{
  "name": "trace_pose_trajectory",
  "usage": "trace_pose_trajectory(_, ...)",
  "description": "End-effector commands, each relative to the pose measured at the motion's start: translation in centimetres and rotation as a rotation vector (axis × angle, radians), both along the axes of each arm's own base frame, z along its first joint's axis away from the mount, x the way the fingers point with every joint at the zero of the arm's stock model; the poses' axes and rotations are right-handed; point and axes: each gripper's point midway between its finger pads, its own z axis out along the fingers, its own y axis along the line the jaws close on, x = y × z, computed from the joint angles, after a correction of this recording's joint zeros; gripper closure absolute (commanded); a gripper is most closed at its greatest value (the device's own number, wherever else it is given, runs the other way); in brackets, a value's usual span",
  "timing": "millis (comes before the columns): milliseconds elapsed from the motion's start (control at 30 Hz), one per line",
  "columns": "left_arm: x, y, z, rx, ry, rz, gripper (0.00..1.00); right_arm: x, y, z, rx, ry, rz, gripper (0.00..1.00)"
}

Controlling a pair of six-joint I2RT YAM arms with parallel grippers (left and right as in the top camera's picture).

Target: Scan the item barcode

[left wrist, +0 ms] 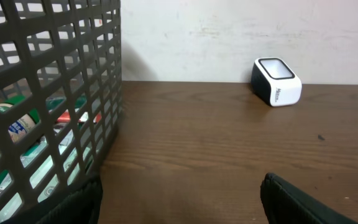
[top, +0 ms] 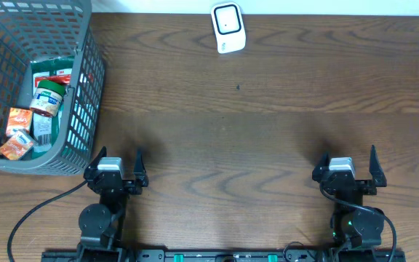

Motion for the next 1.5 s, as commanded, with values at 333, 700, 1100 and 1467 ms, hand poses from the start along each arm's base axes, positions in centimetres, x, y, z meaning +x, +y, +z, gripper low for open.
trace_pose_trajectory(333, -1.0, 1.4, 2.7, -0.083, 0.095, 0.087, 0.18, 0.0, -0.1, -0.1, -0.012, 0.006, -0.01, 0.01)
trace_pose_trajectory(700, 0.2, 0.8, 7.4, -0.1, 0.281, 0.077, 0.18, 0.0, -0.1, -0.1, -0.012, 0.006, -0.01, 0.01)
trace_pose_trajectory(1100, 2.1, 0.4, 8.1, -0.058, 0.604, 0.088, 0.18, 0.0, -0.1, -0.1, -0.012, 0.006, -0.01, 0.01)
trace_pose_trajectory(1467, 1.7, -4.0, 6.5, -0.158, 0.735, -0.147, 0.18, 0.0, -0.1, -0.1, -0.012, 0.006, -0.01, 0.01)
